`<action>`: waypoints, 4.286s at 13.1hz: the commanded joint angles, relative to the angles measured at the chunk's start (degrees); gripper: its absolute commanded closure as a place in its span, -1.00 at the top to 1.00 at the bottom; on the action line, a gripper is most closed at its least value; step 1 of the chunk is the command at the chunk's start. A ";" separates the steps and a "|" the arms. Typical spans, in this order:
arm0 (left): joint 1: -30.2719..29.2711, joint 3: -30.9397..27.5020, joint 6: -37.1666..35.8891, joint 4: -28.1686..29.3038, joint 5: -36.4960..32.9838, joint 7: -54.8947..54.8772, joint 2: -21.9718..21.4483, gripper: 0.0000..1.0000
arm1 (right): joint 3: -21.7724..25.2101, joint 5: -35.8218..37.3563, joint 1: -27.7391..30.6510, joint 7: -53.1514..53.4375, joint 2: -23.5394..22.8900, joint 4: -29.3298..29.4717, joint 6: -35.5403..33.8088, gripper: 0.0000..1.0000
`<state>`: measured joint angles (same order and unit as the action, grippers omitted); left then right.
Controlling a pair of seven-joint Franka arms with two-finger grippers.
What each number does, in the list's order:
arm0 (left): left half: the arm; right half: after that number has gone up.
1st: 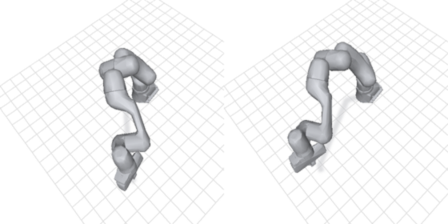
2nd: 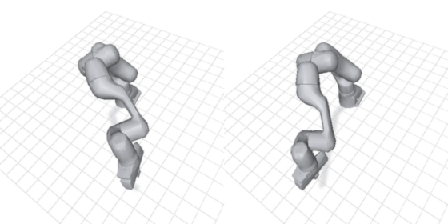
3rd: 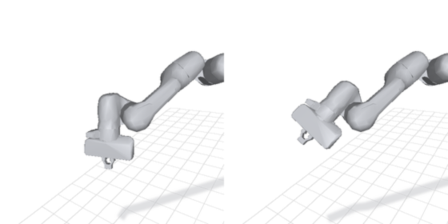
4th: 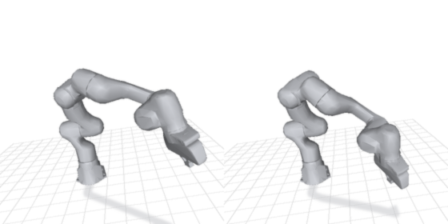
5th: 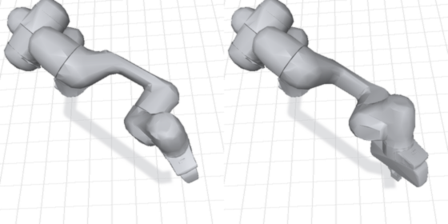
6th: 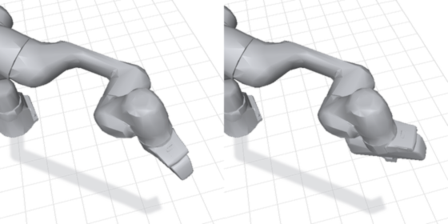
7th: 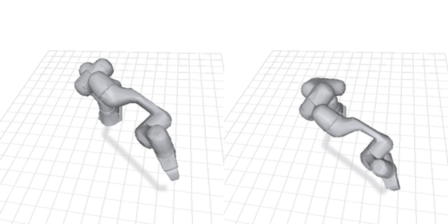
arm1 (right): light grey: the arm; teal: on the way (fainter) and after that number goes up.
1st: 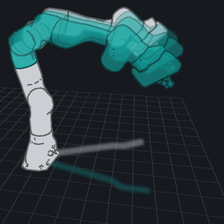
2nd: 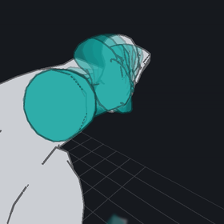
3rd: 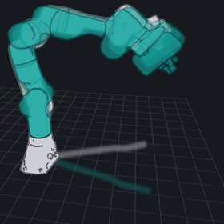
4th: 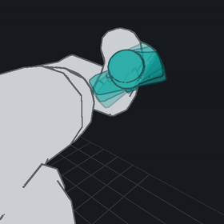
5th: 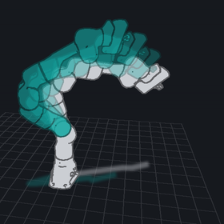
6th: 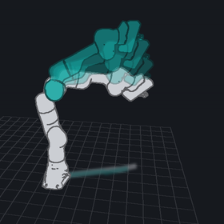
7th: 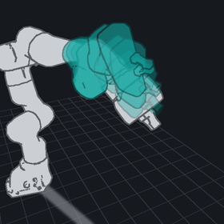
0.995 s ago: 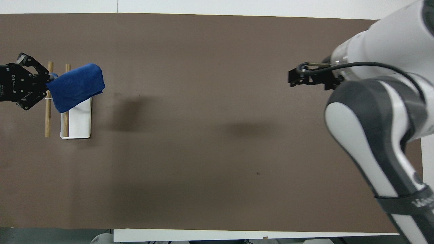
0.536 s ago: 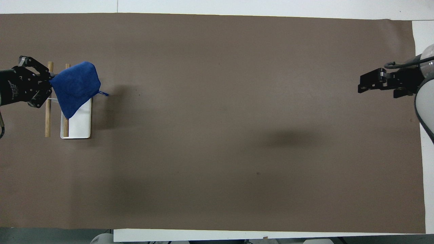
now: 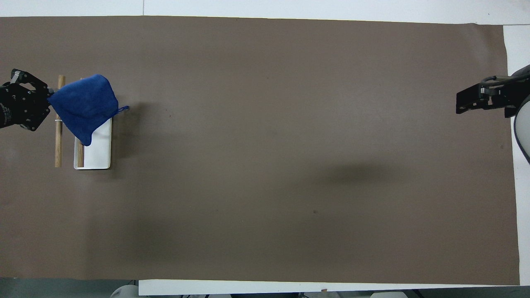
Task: Right arm passes towel to left arm to hang
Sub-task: 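Lower the towel with the left gripper over the wooden rods, then open the left gripper to release the towel onto the rack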
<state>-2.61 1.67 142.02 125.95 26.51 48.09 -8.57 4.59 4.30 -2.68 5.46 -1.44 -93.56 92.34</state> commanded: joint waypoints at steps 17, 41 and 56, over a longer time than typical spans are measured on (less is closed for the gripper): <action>-3.81 0.26 -2.10 -6.07 -23.68 -3.79 2.42 -1.00 | -0.63 0.35 0.31 -1.41 -0.14 0.40 -2.52 0.99; -3.19 0.71 -9.12 -0.02 -35.30 29.96 -1.70 -0.95 | 0.07 -1.67 0.57 -1.76 -0.14 0.31 -2.52 0.99; -9.87 0.53 -29.67 -16.85 -35.39 -3.76 2.59 1.00 | 0.69 -1.67 0.57 -2.03 0.56 0.31 -2.26 0.99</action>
<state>-12.98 1.78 117.96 115.03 -7.81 49.58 -9.00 4.95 3.74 -2.62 5.00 -1.44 -93.53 90.24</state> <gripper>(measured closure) 0.000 0.000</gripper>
